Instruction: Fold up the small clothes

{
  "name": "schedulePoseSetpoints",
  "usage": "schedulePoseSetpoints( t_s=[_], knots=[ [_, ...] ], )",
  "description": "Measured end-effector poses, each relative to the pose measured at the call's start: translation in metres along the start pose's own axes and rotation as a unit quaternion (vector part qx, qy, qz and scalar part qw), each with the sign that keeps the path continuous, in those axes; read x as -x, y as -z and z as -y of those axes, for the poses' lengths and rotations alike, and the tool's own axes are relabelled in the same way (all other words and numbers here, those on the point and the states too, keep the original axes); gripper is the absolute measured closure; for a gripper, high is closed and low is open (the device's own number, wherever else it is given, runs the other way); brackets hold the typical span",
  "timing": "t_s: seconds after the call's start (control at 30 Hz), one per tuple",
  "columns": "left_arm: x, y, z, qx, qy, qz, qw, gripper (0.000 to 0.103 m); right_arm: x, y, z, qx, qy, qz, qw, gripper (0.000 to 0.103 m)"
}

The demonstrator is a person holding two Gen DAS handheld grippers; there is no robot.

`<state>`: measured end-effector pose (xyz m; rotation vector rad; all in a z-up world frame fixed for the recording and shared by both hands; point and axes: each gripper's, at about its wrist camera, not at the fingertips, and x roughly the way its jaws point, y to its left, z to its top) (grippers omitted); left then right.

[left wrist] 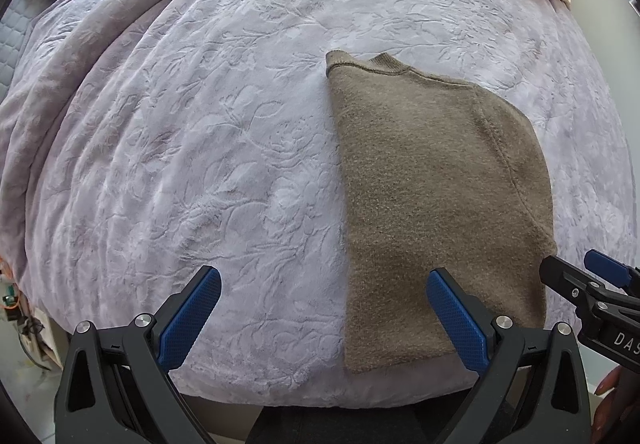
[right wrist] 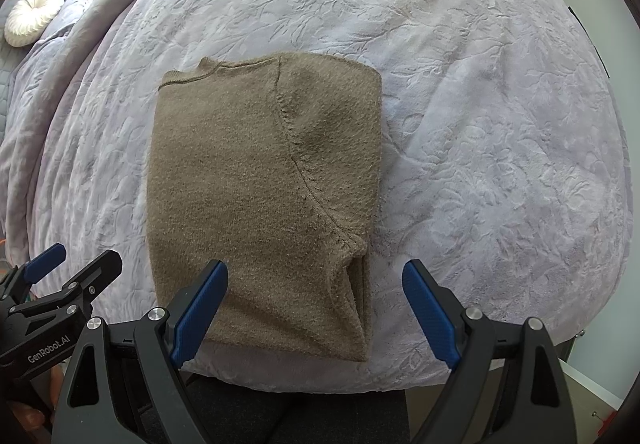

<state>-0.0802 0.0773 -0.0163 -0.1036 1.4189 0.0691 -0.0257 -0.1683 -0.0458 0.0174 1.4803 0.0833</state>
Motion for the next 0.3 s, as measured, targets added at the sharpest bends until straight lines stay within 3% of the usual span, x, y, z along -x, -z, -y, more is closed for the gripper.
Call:
schedulePoseSetpoints(
  t_s=[0.3],
  knots=[
    [0.0016,0.0014,0.0003,-0.01,-0.005,0.009,0.9999,0.0,-0.0023,0.0003,-0.0017,0.003,0.002,-0.002,1.0,0.012]
  ],
)
